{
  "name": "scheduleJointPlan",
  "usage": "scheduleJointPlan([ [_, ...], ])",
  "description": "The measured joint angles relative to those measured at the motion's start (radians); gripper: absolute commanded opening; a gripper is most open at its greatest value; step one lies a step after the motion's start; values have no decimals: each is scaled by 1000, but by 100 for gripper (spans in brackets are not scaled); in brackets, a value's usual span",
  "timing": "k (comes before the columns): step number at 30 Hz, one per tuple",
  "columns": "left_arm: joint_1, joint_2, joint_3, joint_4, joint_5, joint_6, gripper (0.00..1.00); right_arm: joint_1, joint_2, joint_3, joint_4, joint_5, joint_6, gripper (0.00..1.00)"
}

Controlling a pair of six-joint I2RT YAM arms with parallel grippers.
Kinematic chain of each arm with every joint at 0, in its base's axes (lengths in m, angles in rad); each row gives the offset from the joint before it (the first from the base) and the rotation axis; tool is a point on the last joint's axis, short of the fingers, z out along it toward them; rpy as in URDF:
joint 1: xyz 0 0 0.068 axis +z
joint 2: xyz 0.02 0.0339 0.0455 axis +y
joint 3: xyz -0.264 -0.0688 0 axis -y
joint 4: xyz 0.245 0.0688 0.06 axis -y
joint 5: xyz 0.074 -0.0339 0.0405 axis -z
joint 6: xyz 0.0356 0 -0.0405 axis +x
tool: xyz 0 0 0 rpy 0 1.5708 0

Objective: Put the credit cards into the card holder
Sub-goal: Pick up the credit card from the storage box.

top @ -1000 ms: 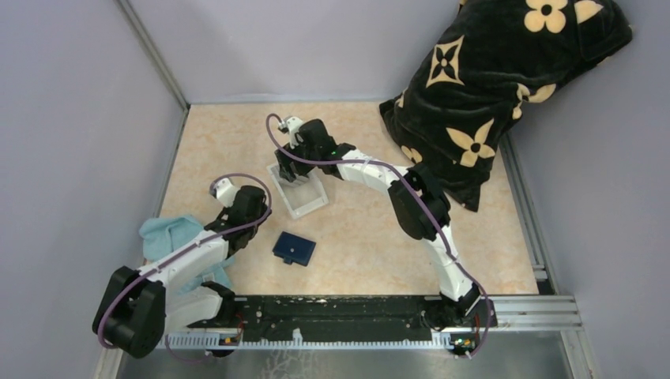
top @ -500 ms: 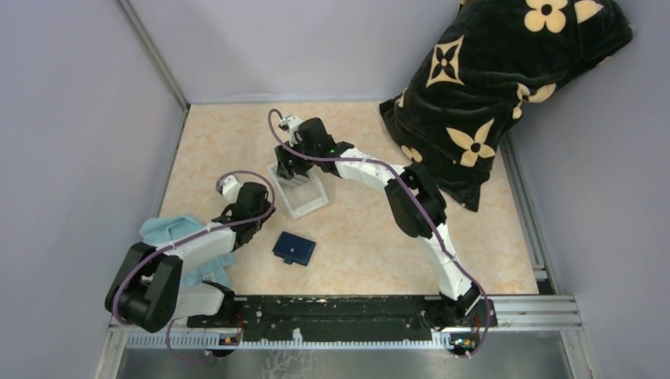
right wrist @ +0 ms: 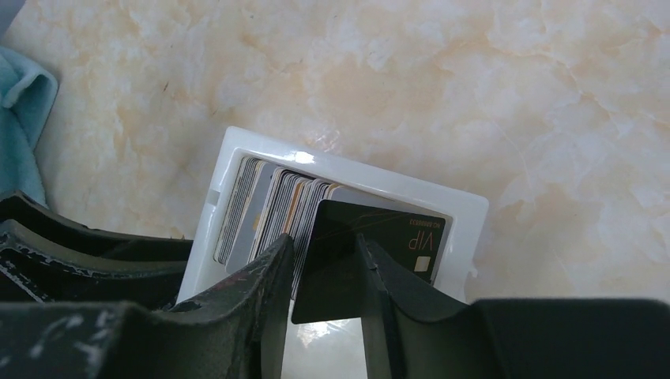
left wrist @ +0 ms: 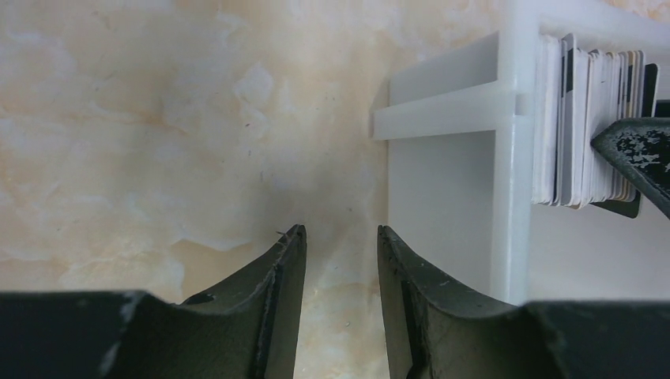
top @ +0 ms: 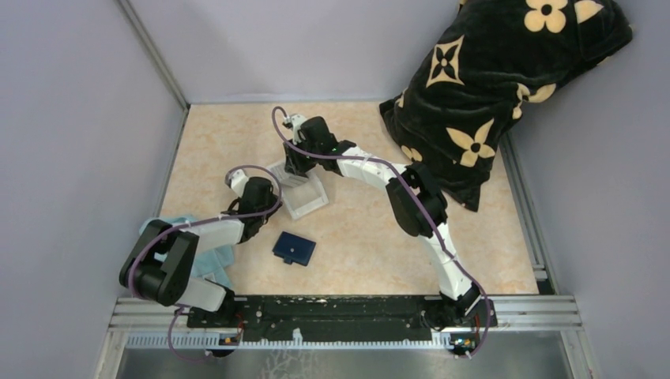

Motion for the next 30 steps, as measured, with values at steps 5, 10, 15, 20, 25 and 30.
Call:
scheduleJointPlan([
  [5, 2, 26, 21, 18, 13, 18, 45, 0, 0, 0, 0, 8, 6, 32],
  [10, 2, 61, 51, 23, 21, 39, 44, 2, 0, 2, 0, 17, 6, 27],
  [15, 2, 86, 74, 29, 27, 53, 44, 5, -2, 2, 0, 30, 6, 24],
  [20, 4, 99, 93, 28, 27, 65, 44, 8, -8, 2, -8, 50, 3, 20],
  [25, 8, 125, 130, 21, 27, 79, 44, 8, -19, -2, -22, 85, -10, 20],
  [30, 8, 164, 179, 16, 27, 99, 44, 8, -56, -31, -32, 118, -24, 19],
])
